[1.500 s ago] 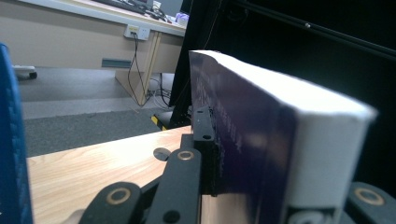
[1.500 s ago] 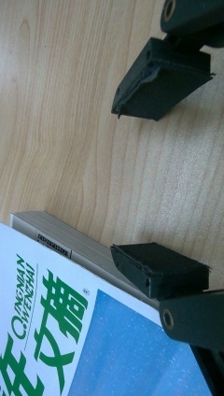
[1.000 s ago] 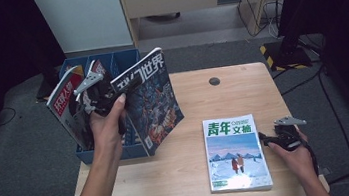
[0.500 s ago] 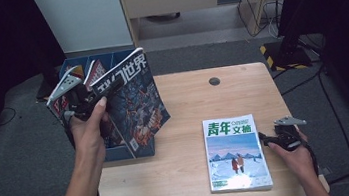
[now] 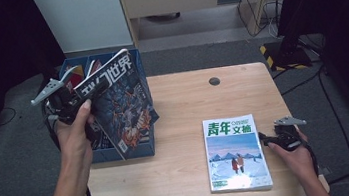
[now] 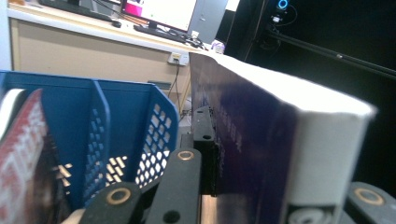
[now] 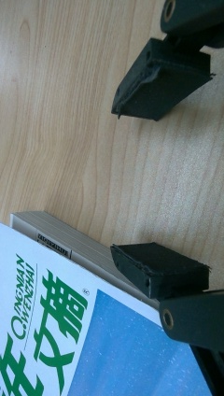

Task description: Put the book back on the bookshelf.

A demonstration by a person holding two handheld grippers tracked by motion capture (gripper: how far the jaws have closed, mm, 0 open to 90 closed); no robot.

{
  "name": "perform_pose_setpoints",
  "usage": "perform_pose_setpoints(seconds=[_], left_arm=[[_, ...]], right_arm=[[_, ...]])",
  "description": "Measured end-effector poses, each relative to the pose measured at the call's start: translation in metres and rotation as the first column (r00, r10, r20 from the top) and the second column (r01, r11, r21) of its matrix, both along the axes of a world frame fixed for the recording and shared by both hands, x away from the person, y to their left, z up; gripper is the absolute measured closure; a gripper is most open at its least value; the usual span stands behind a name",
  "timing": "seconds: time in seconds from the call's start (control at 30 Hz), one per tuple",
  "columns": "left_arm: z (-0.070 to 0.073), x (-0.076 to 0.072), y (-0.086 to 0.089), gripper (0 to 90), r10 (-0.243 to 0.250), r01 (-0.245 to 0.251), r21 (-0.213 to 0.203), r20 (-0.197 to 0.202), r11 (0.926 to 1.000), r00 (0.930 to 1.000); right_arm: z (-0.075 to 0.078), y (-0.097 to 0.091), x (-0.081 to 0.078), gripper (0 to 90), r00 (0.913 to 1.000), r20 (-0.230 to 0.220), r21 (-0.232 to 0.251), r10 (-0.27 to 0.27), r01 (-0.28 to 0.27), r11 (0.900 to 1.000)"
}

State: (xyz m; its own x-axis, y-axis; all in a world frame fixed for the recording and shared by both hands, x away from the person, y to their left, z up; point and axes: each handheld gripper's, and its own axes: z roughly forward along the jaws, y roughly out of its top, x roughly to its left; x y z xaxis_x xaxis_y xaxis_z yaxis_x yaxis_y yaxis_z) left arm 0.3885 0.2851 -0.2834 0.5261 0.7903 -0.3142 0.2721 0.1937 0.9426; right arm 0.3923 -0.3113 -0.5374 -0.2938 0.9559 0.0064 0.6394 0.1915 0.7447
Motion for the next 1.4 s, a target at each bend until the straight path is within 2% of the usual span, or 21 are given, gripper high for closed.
perform_pose_setpoints(seconds=[0.2,0.73,1.1,1.4], left_arm=[[0.0,-0.004,0.013,81.9,0.02,-0.02,-0.017,-0.003,0.9997,0.9998],[0.008,-0.016,0.038,81.9,0.077,-0.077,-0.009,0.01,0.997,0.997],[0.007,-0.015,0.057,81.9,0.12,-0.12,-0.003,0.009,0.9928,0.9928],[0.003,-0.011,0.071,81.9,0.168,-0.168,0.005,-0.001,0.9858,0.9858]], right_arm=[[0.0,0.0,0.0,27.2,1.0,0.0,0.0,0.0,0.0,1.0],[0.0,0.0,0.0,27.1,1.0,0.0,0.0,0.001,-0.001,1.0],[0.0,0.0,0.0,27.2,1.0,0.0,-0.001,0.003,-0.003,1.0],[0.0,0.0,0.001,27.2,1.0,-0.001,0.002,0.005,-0.005,1.0]])
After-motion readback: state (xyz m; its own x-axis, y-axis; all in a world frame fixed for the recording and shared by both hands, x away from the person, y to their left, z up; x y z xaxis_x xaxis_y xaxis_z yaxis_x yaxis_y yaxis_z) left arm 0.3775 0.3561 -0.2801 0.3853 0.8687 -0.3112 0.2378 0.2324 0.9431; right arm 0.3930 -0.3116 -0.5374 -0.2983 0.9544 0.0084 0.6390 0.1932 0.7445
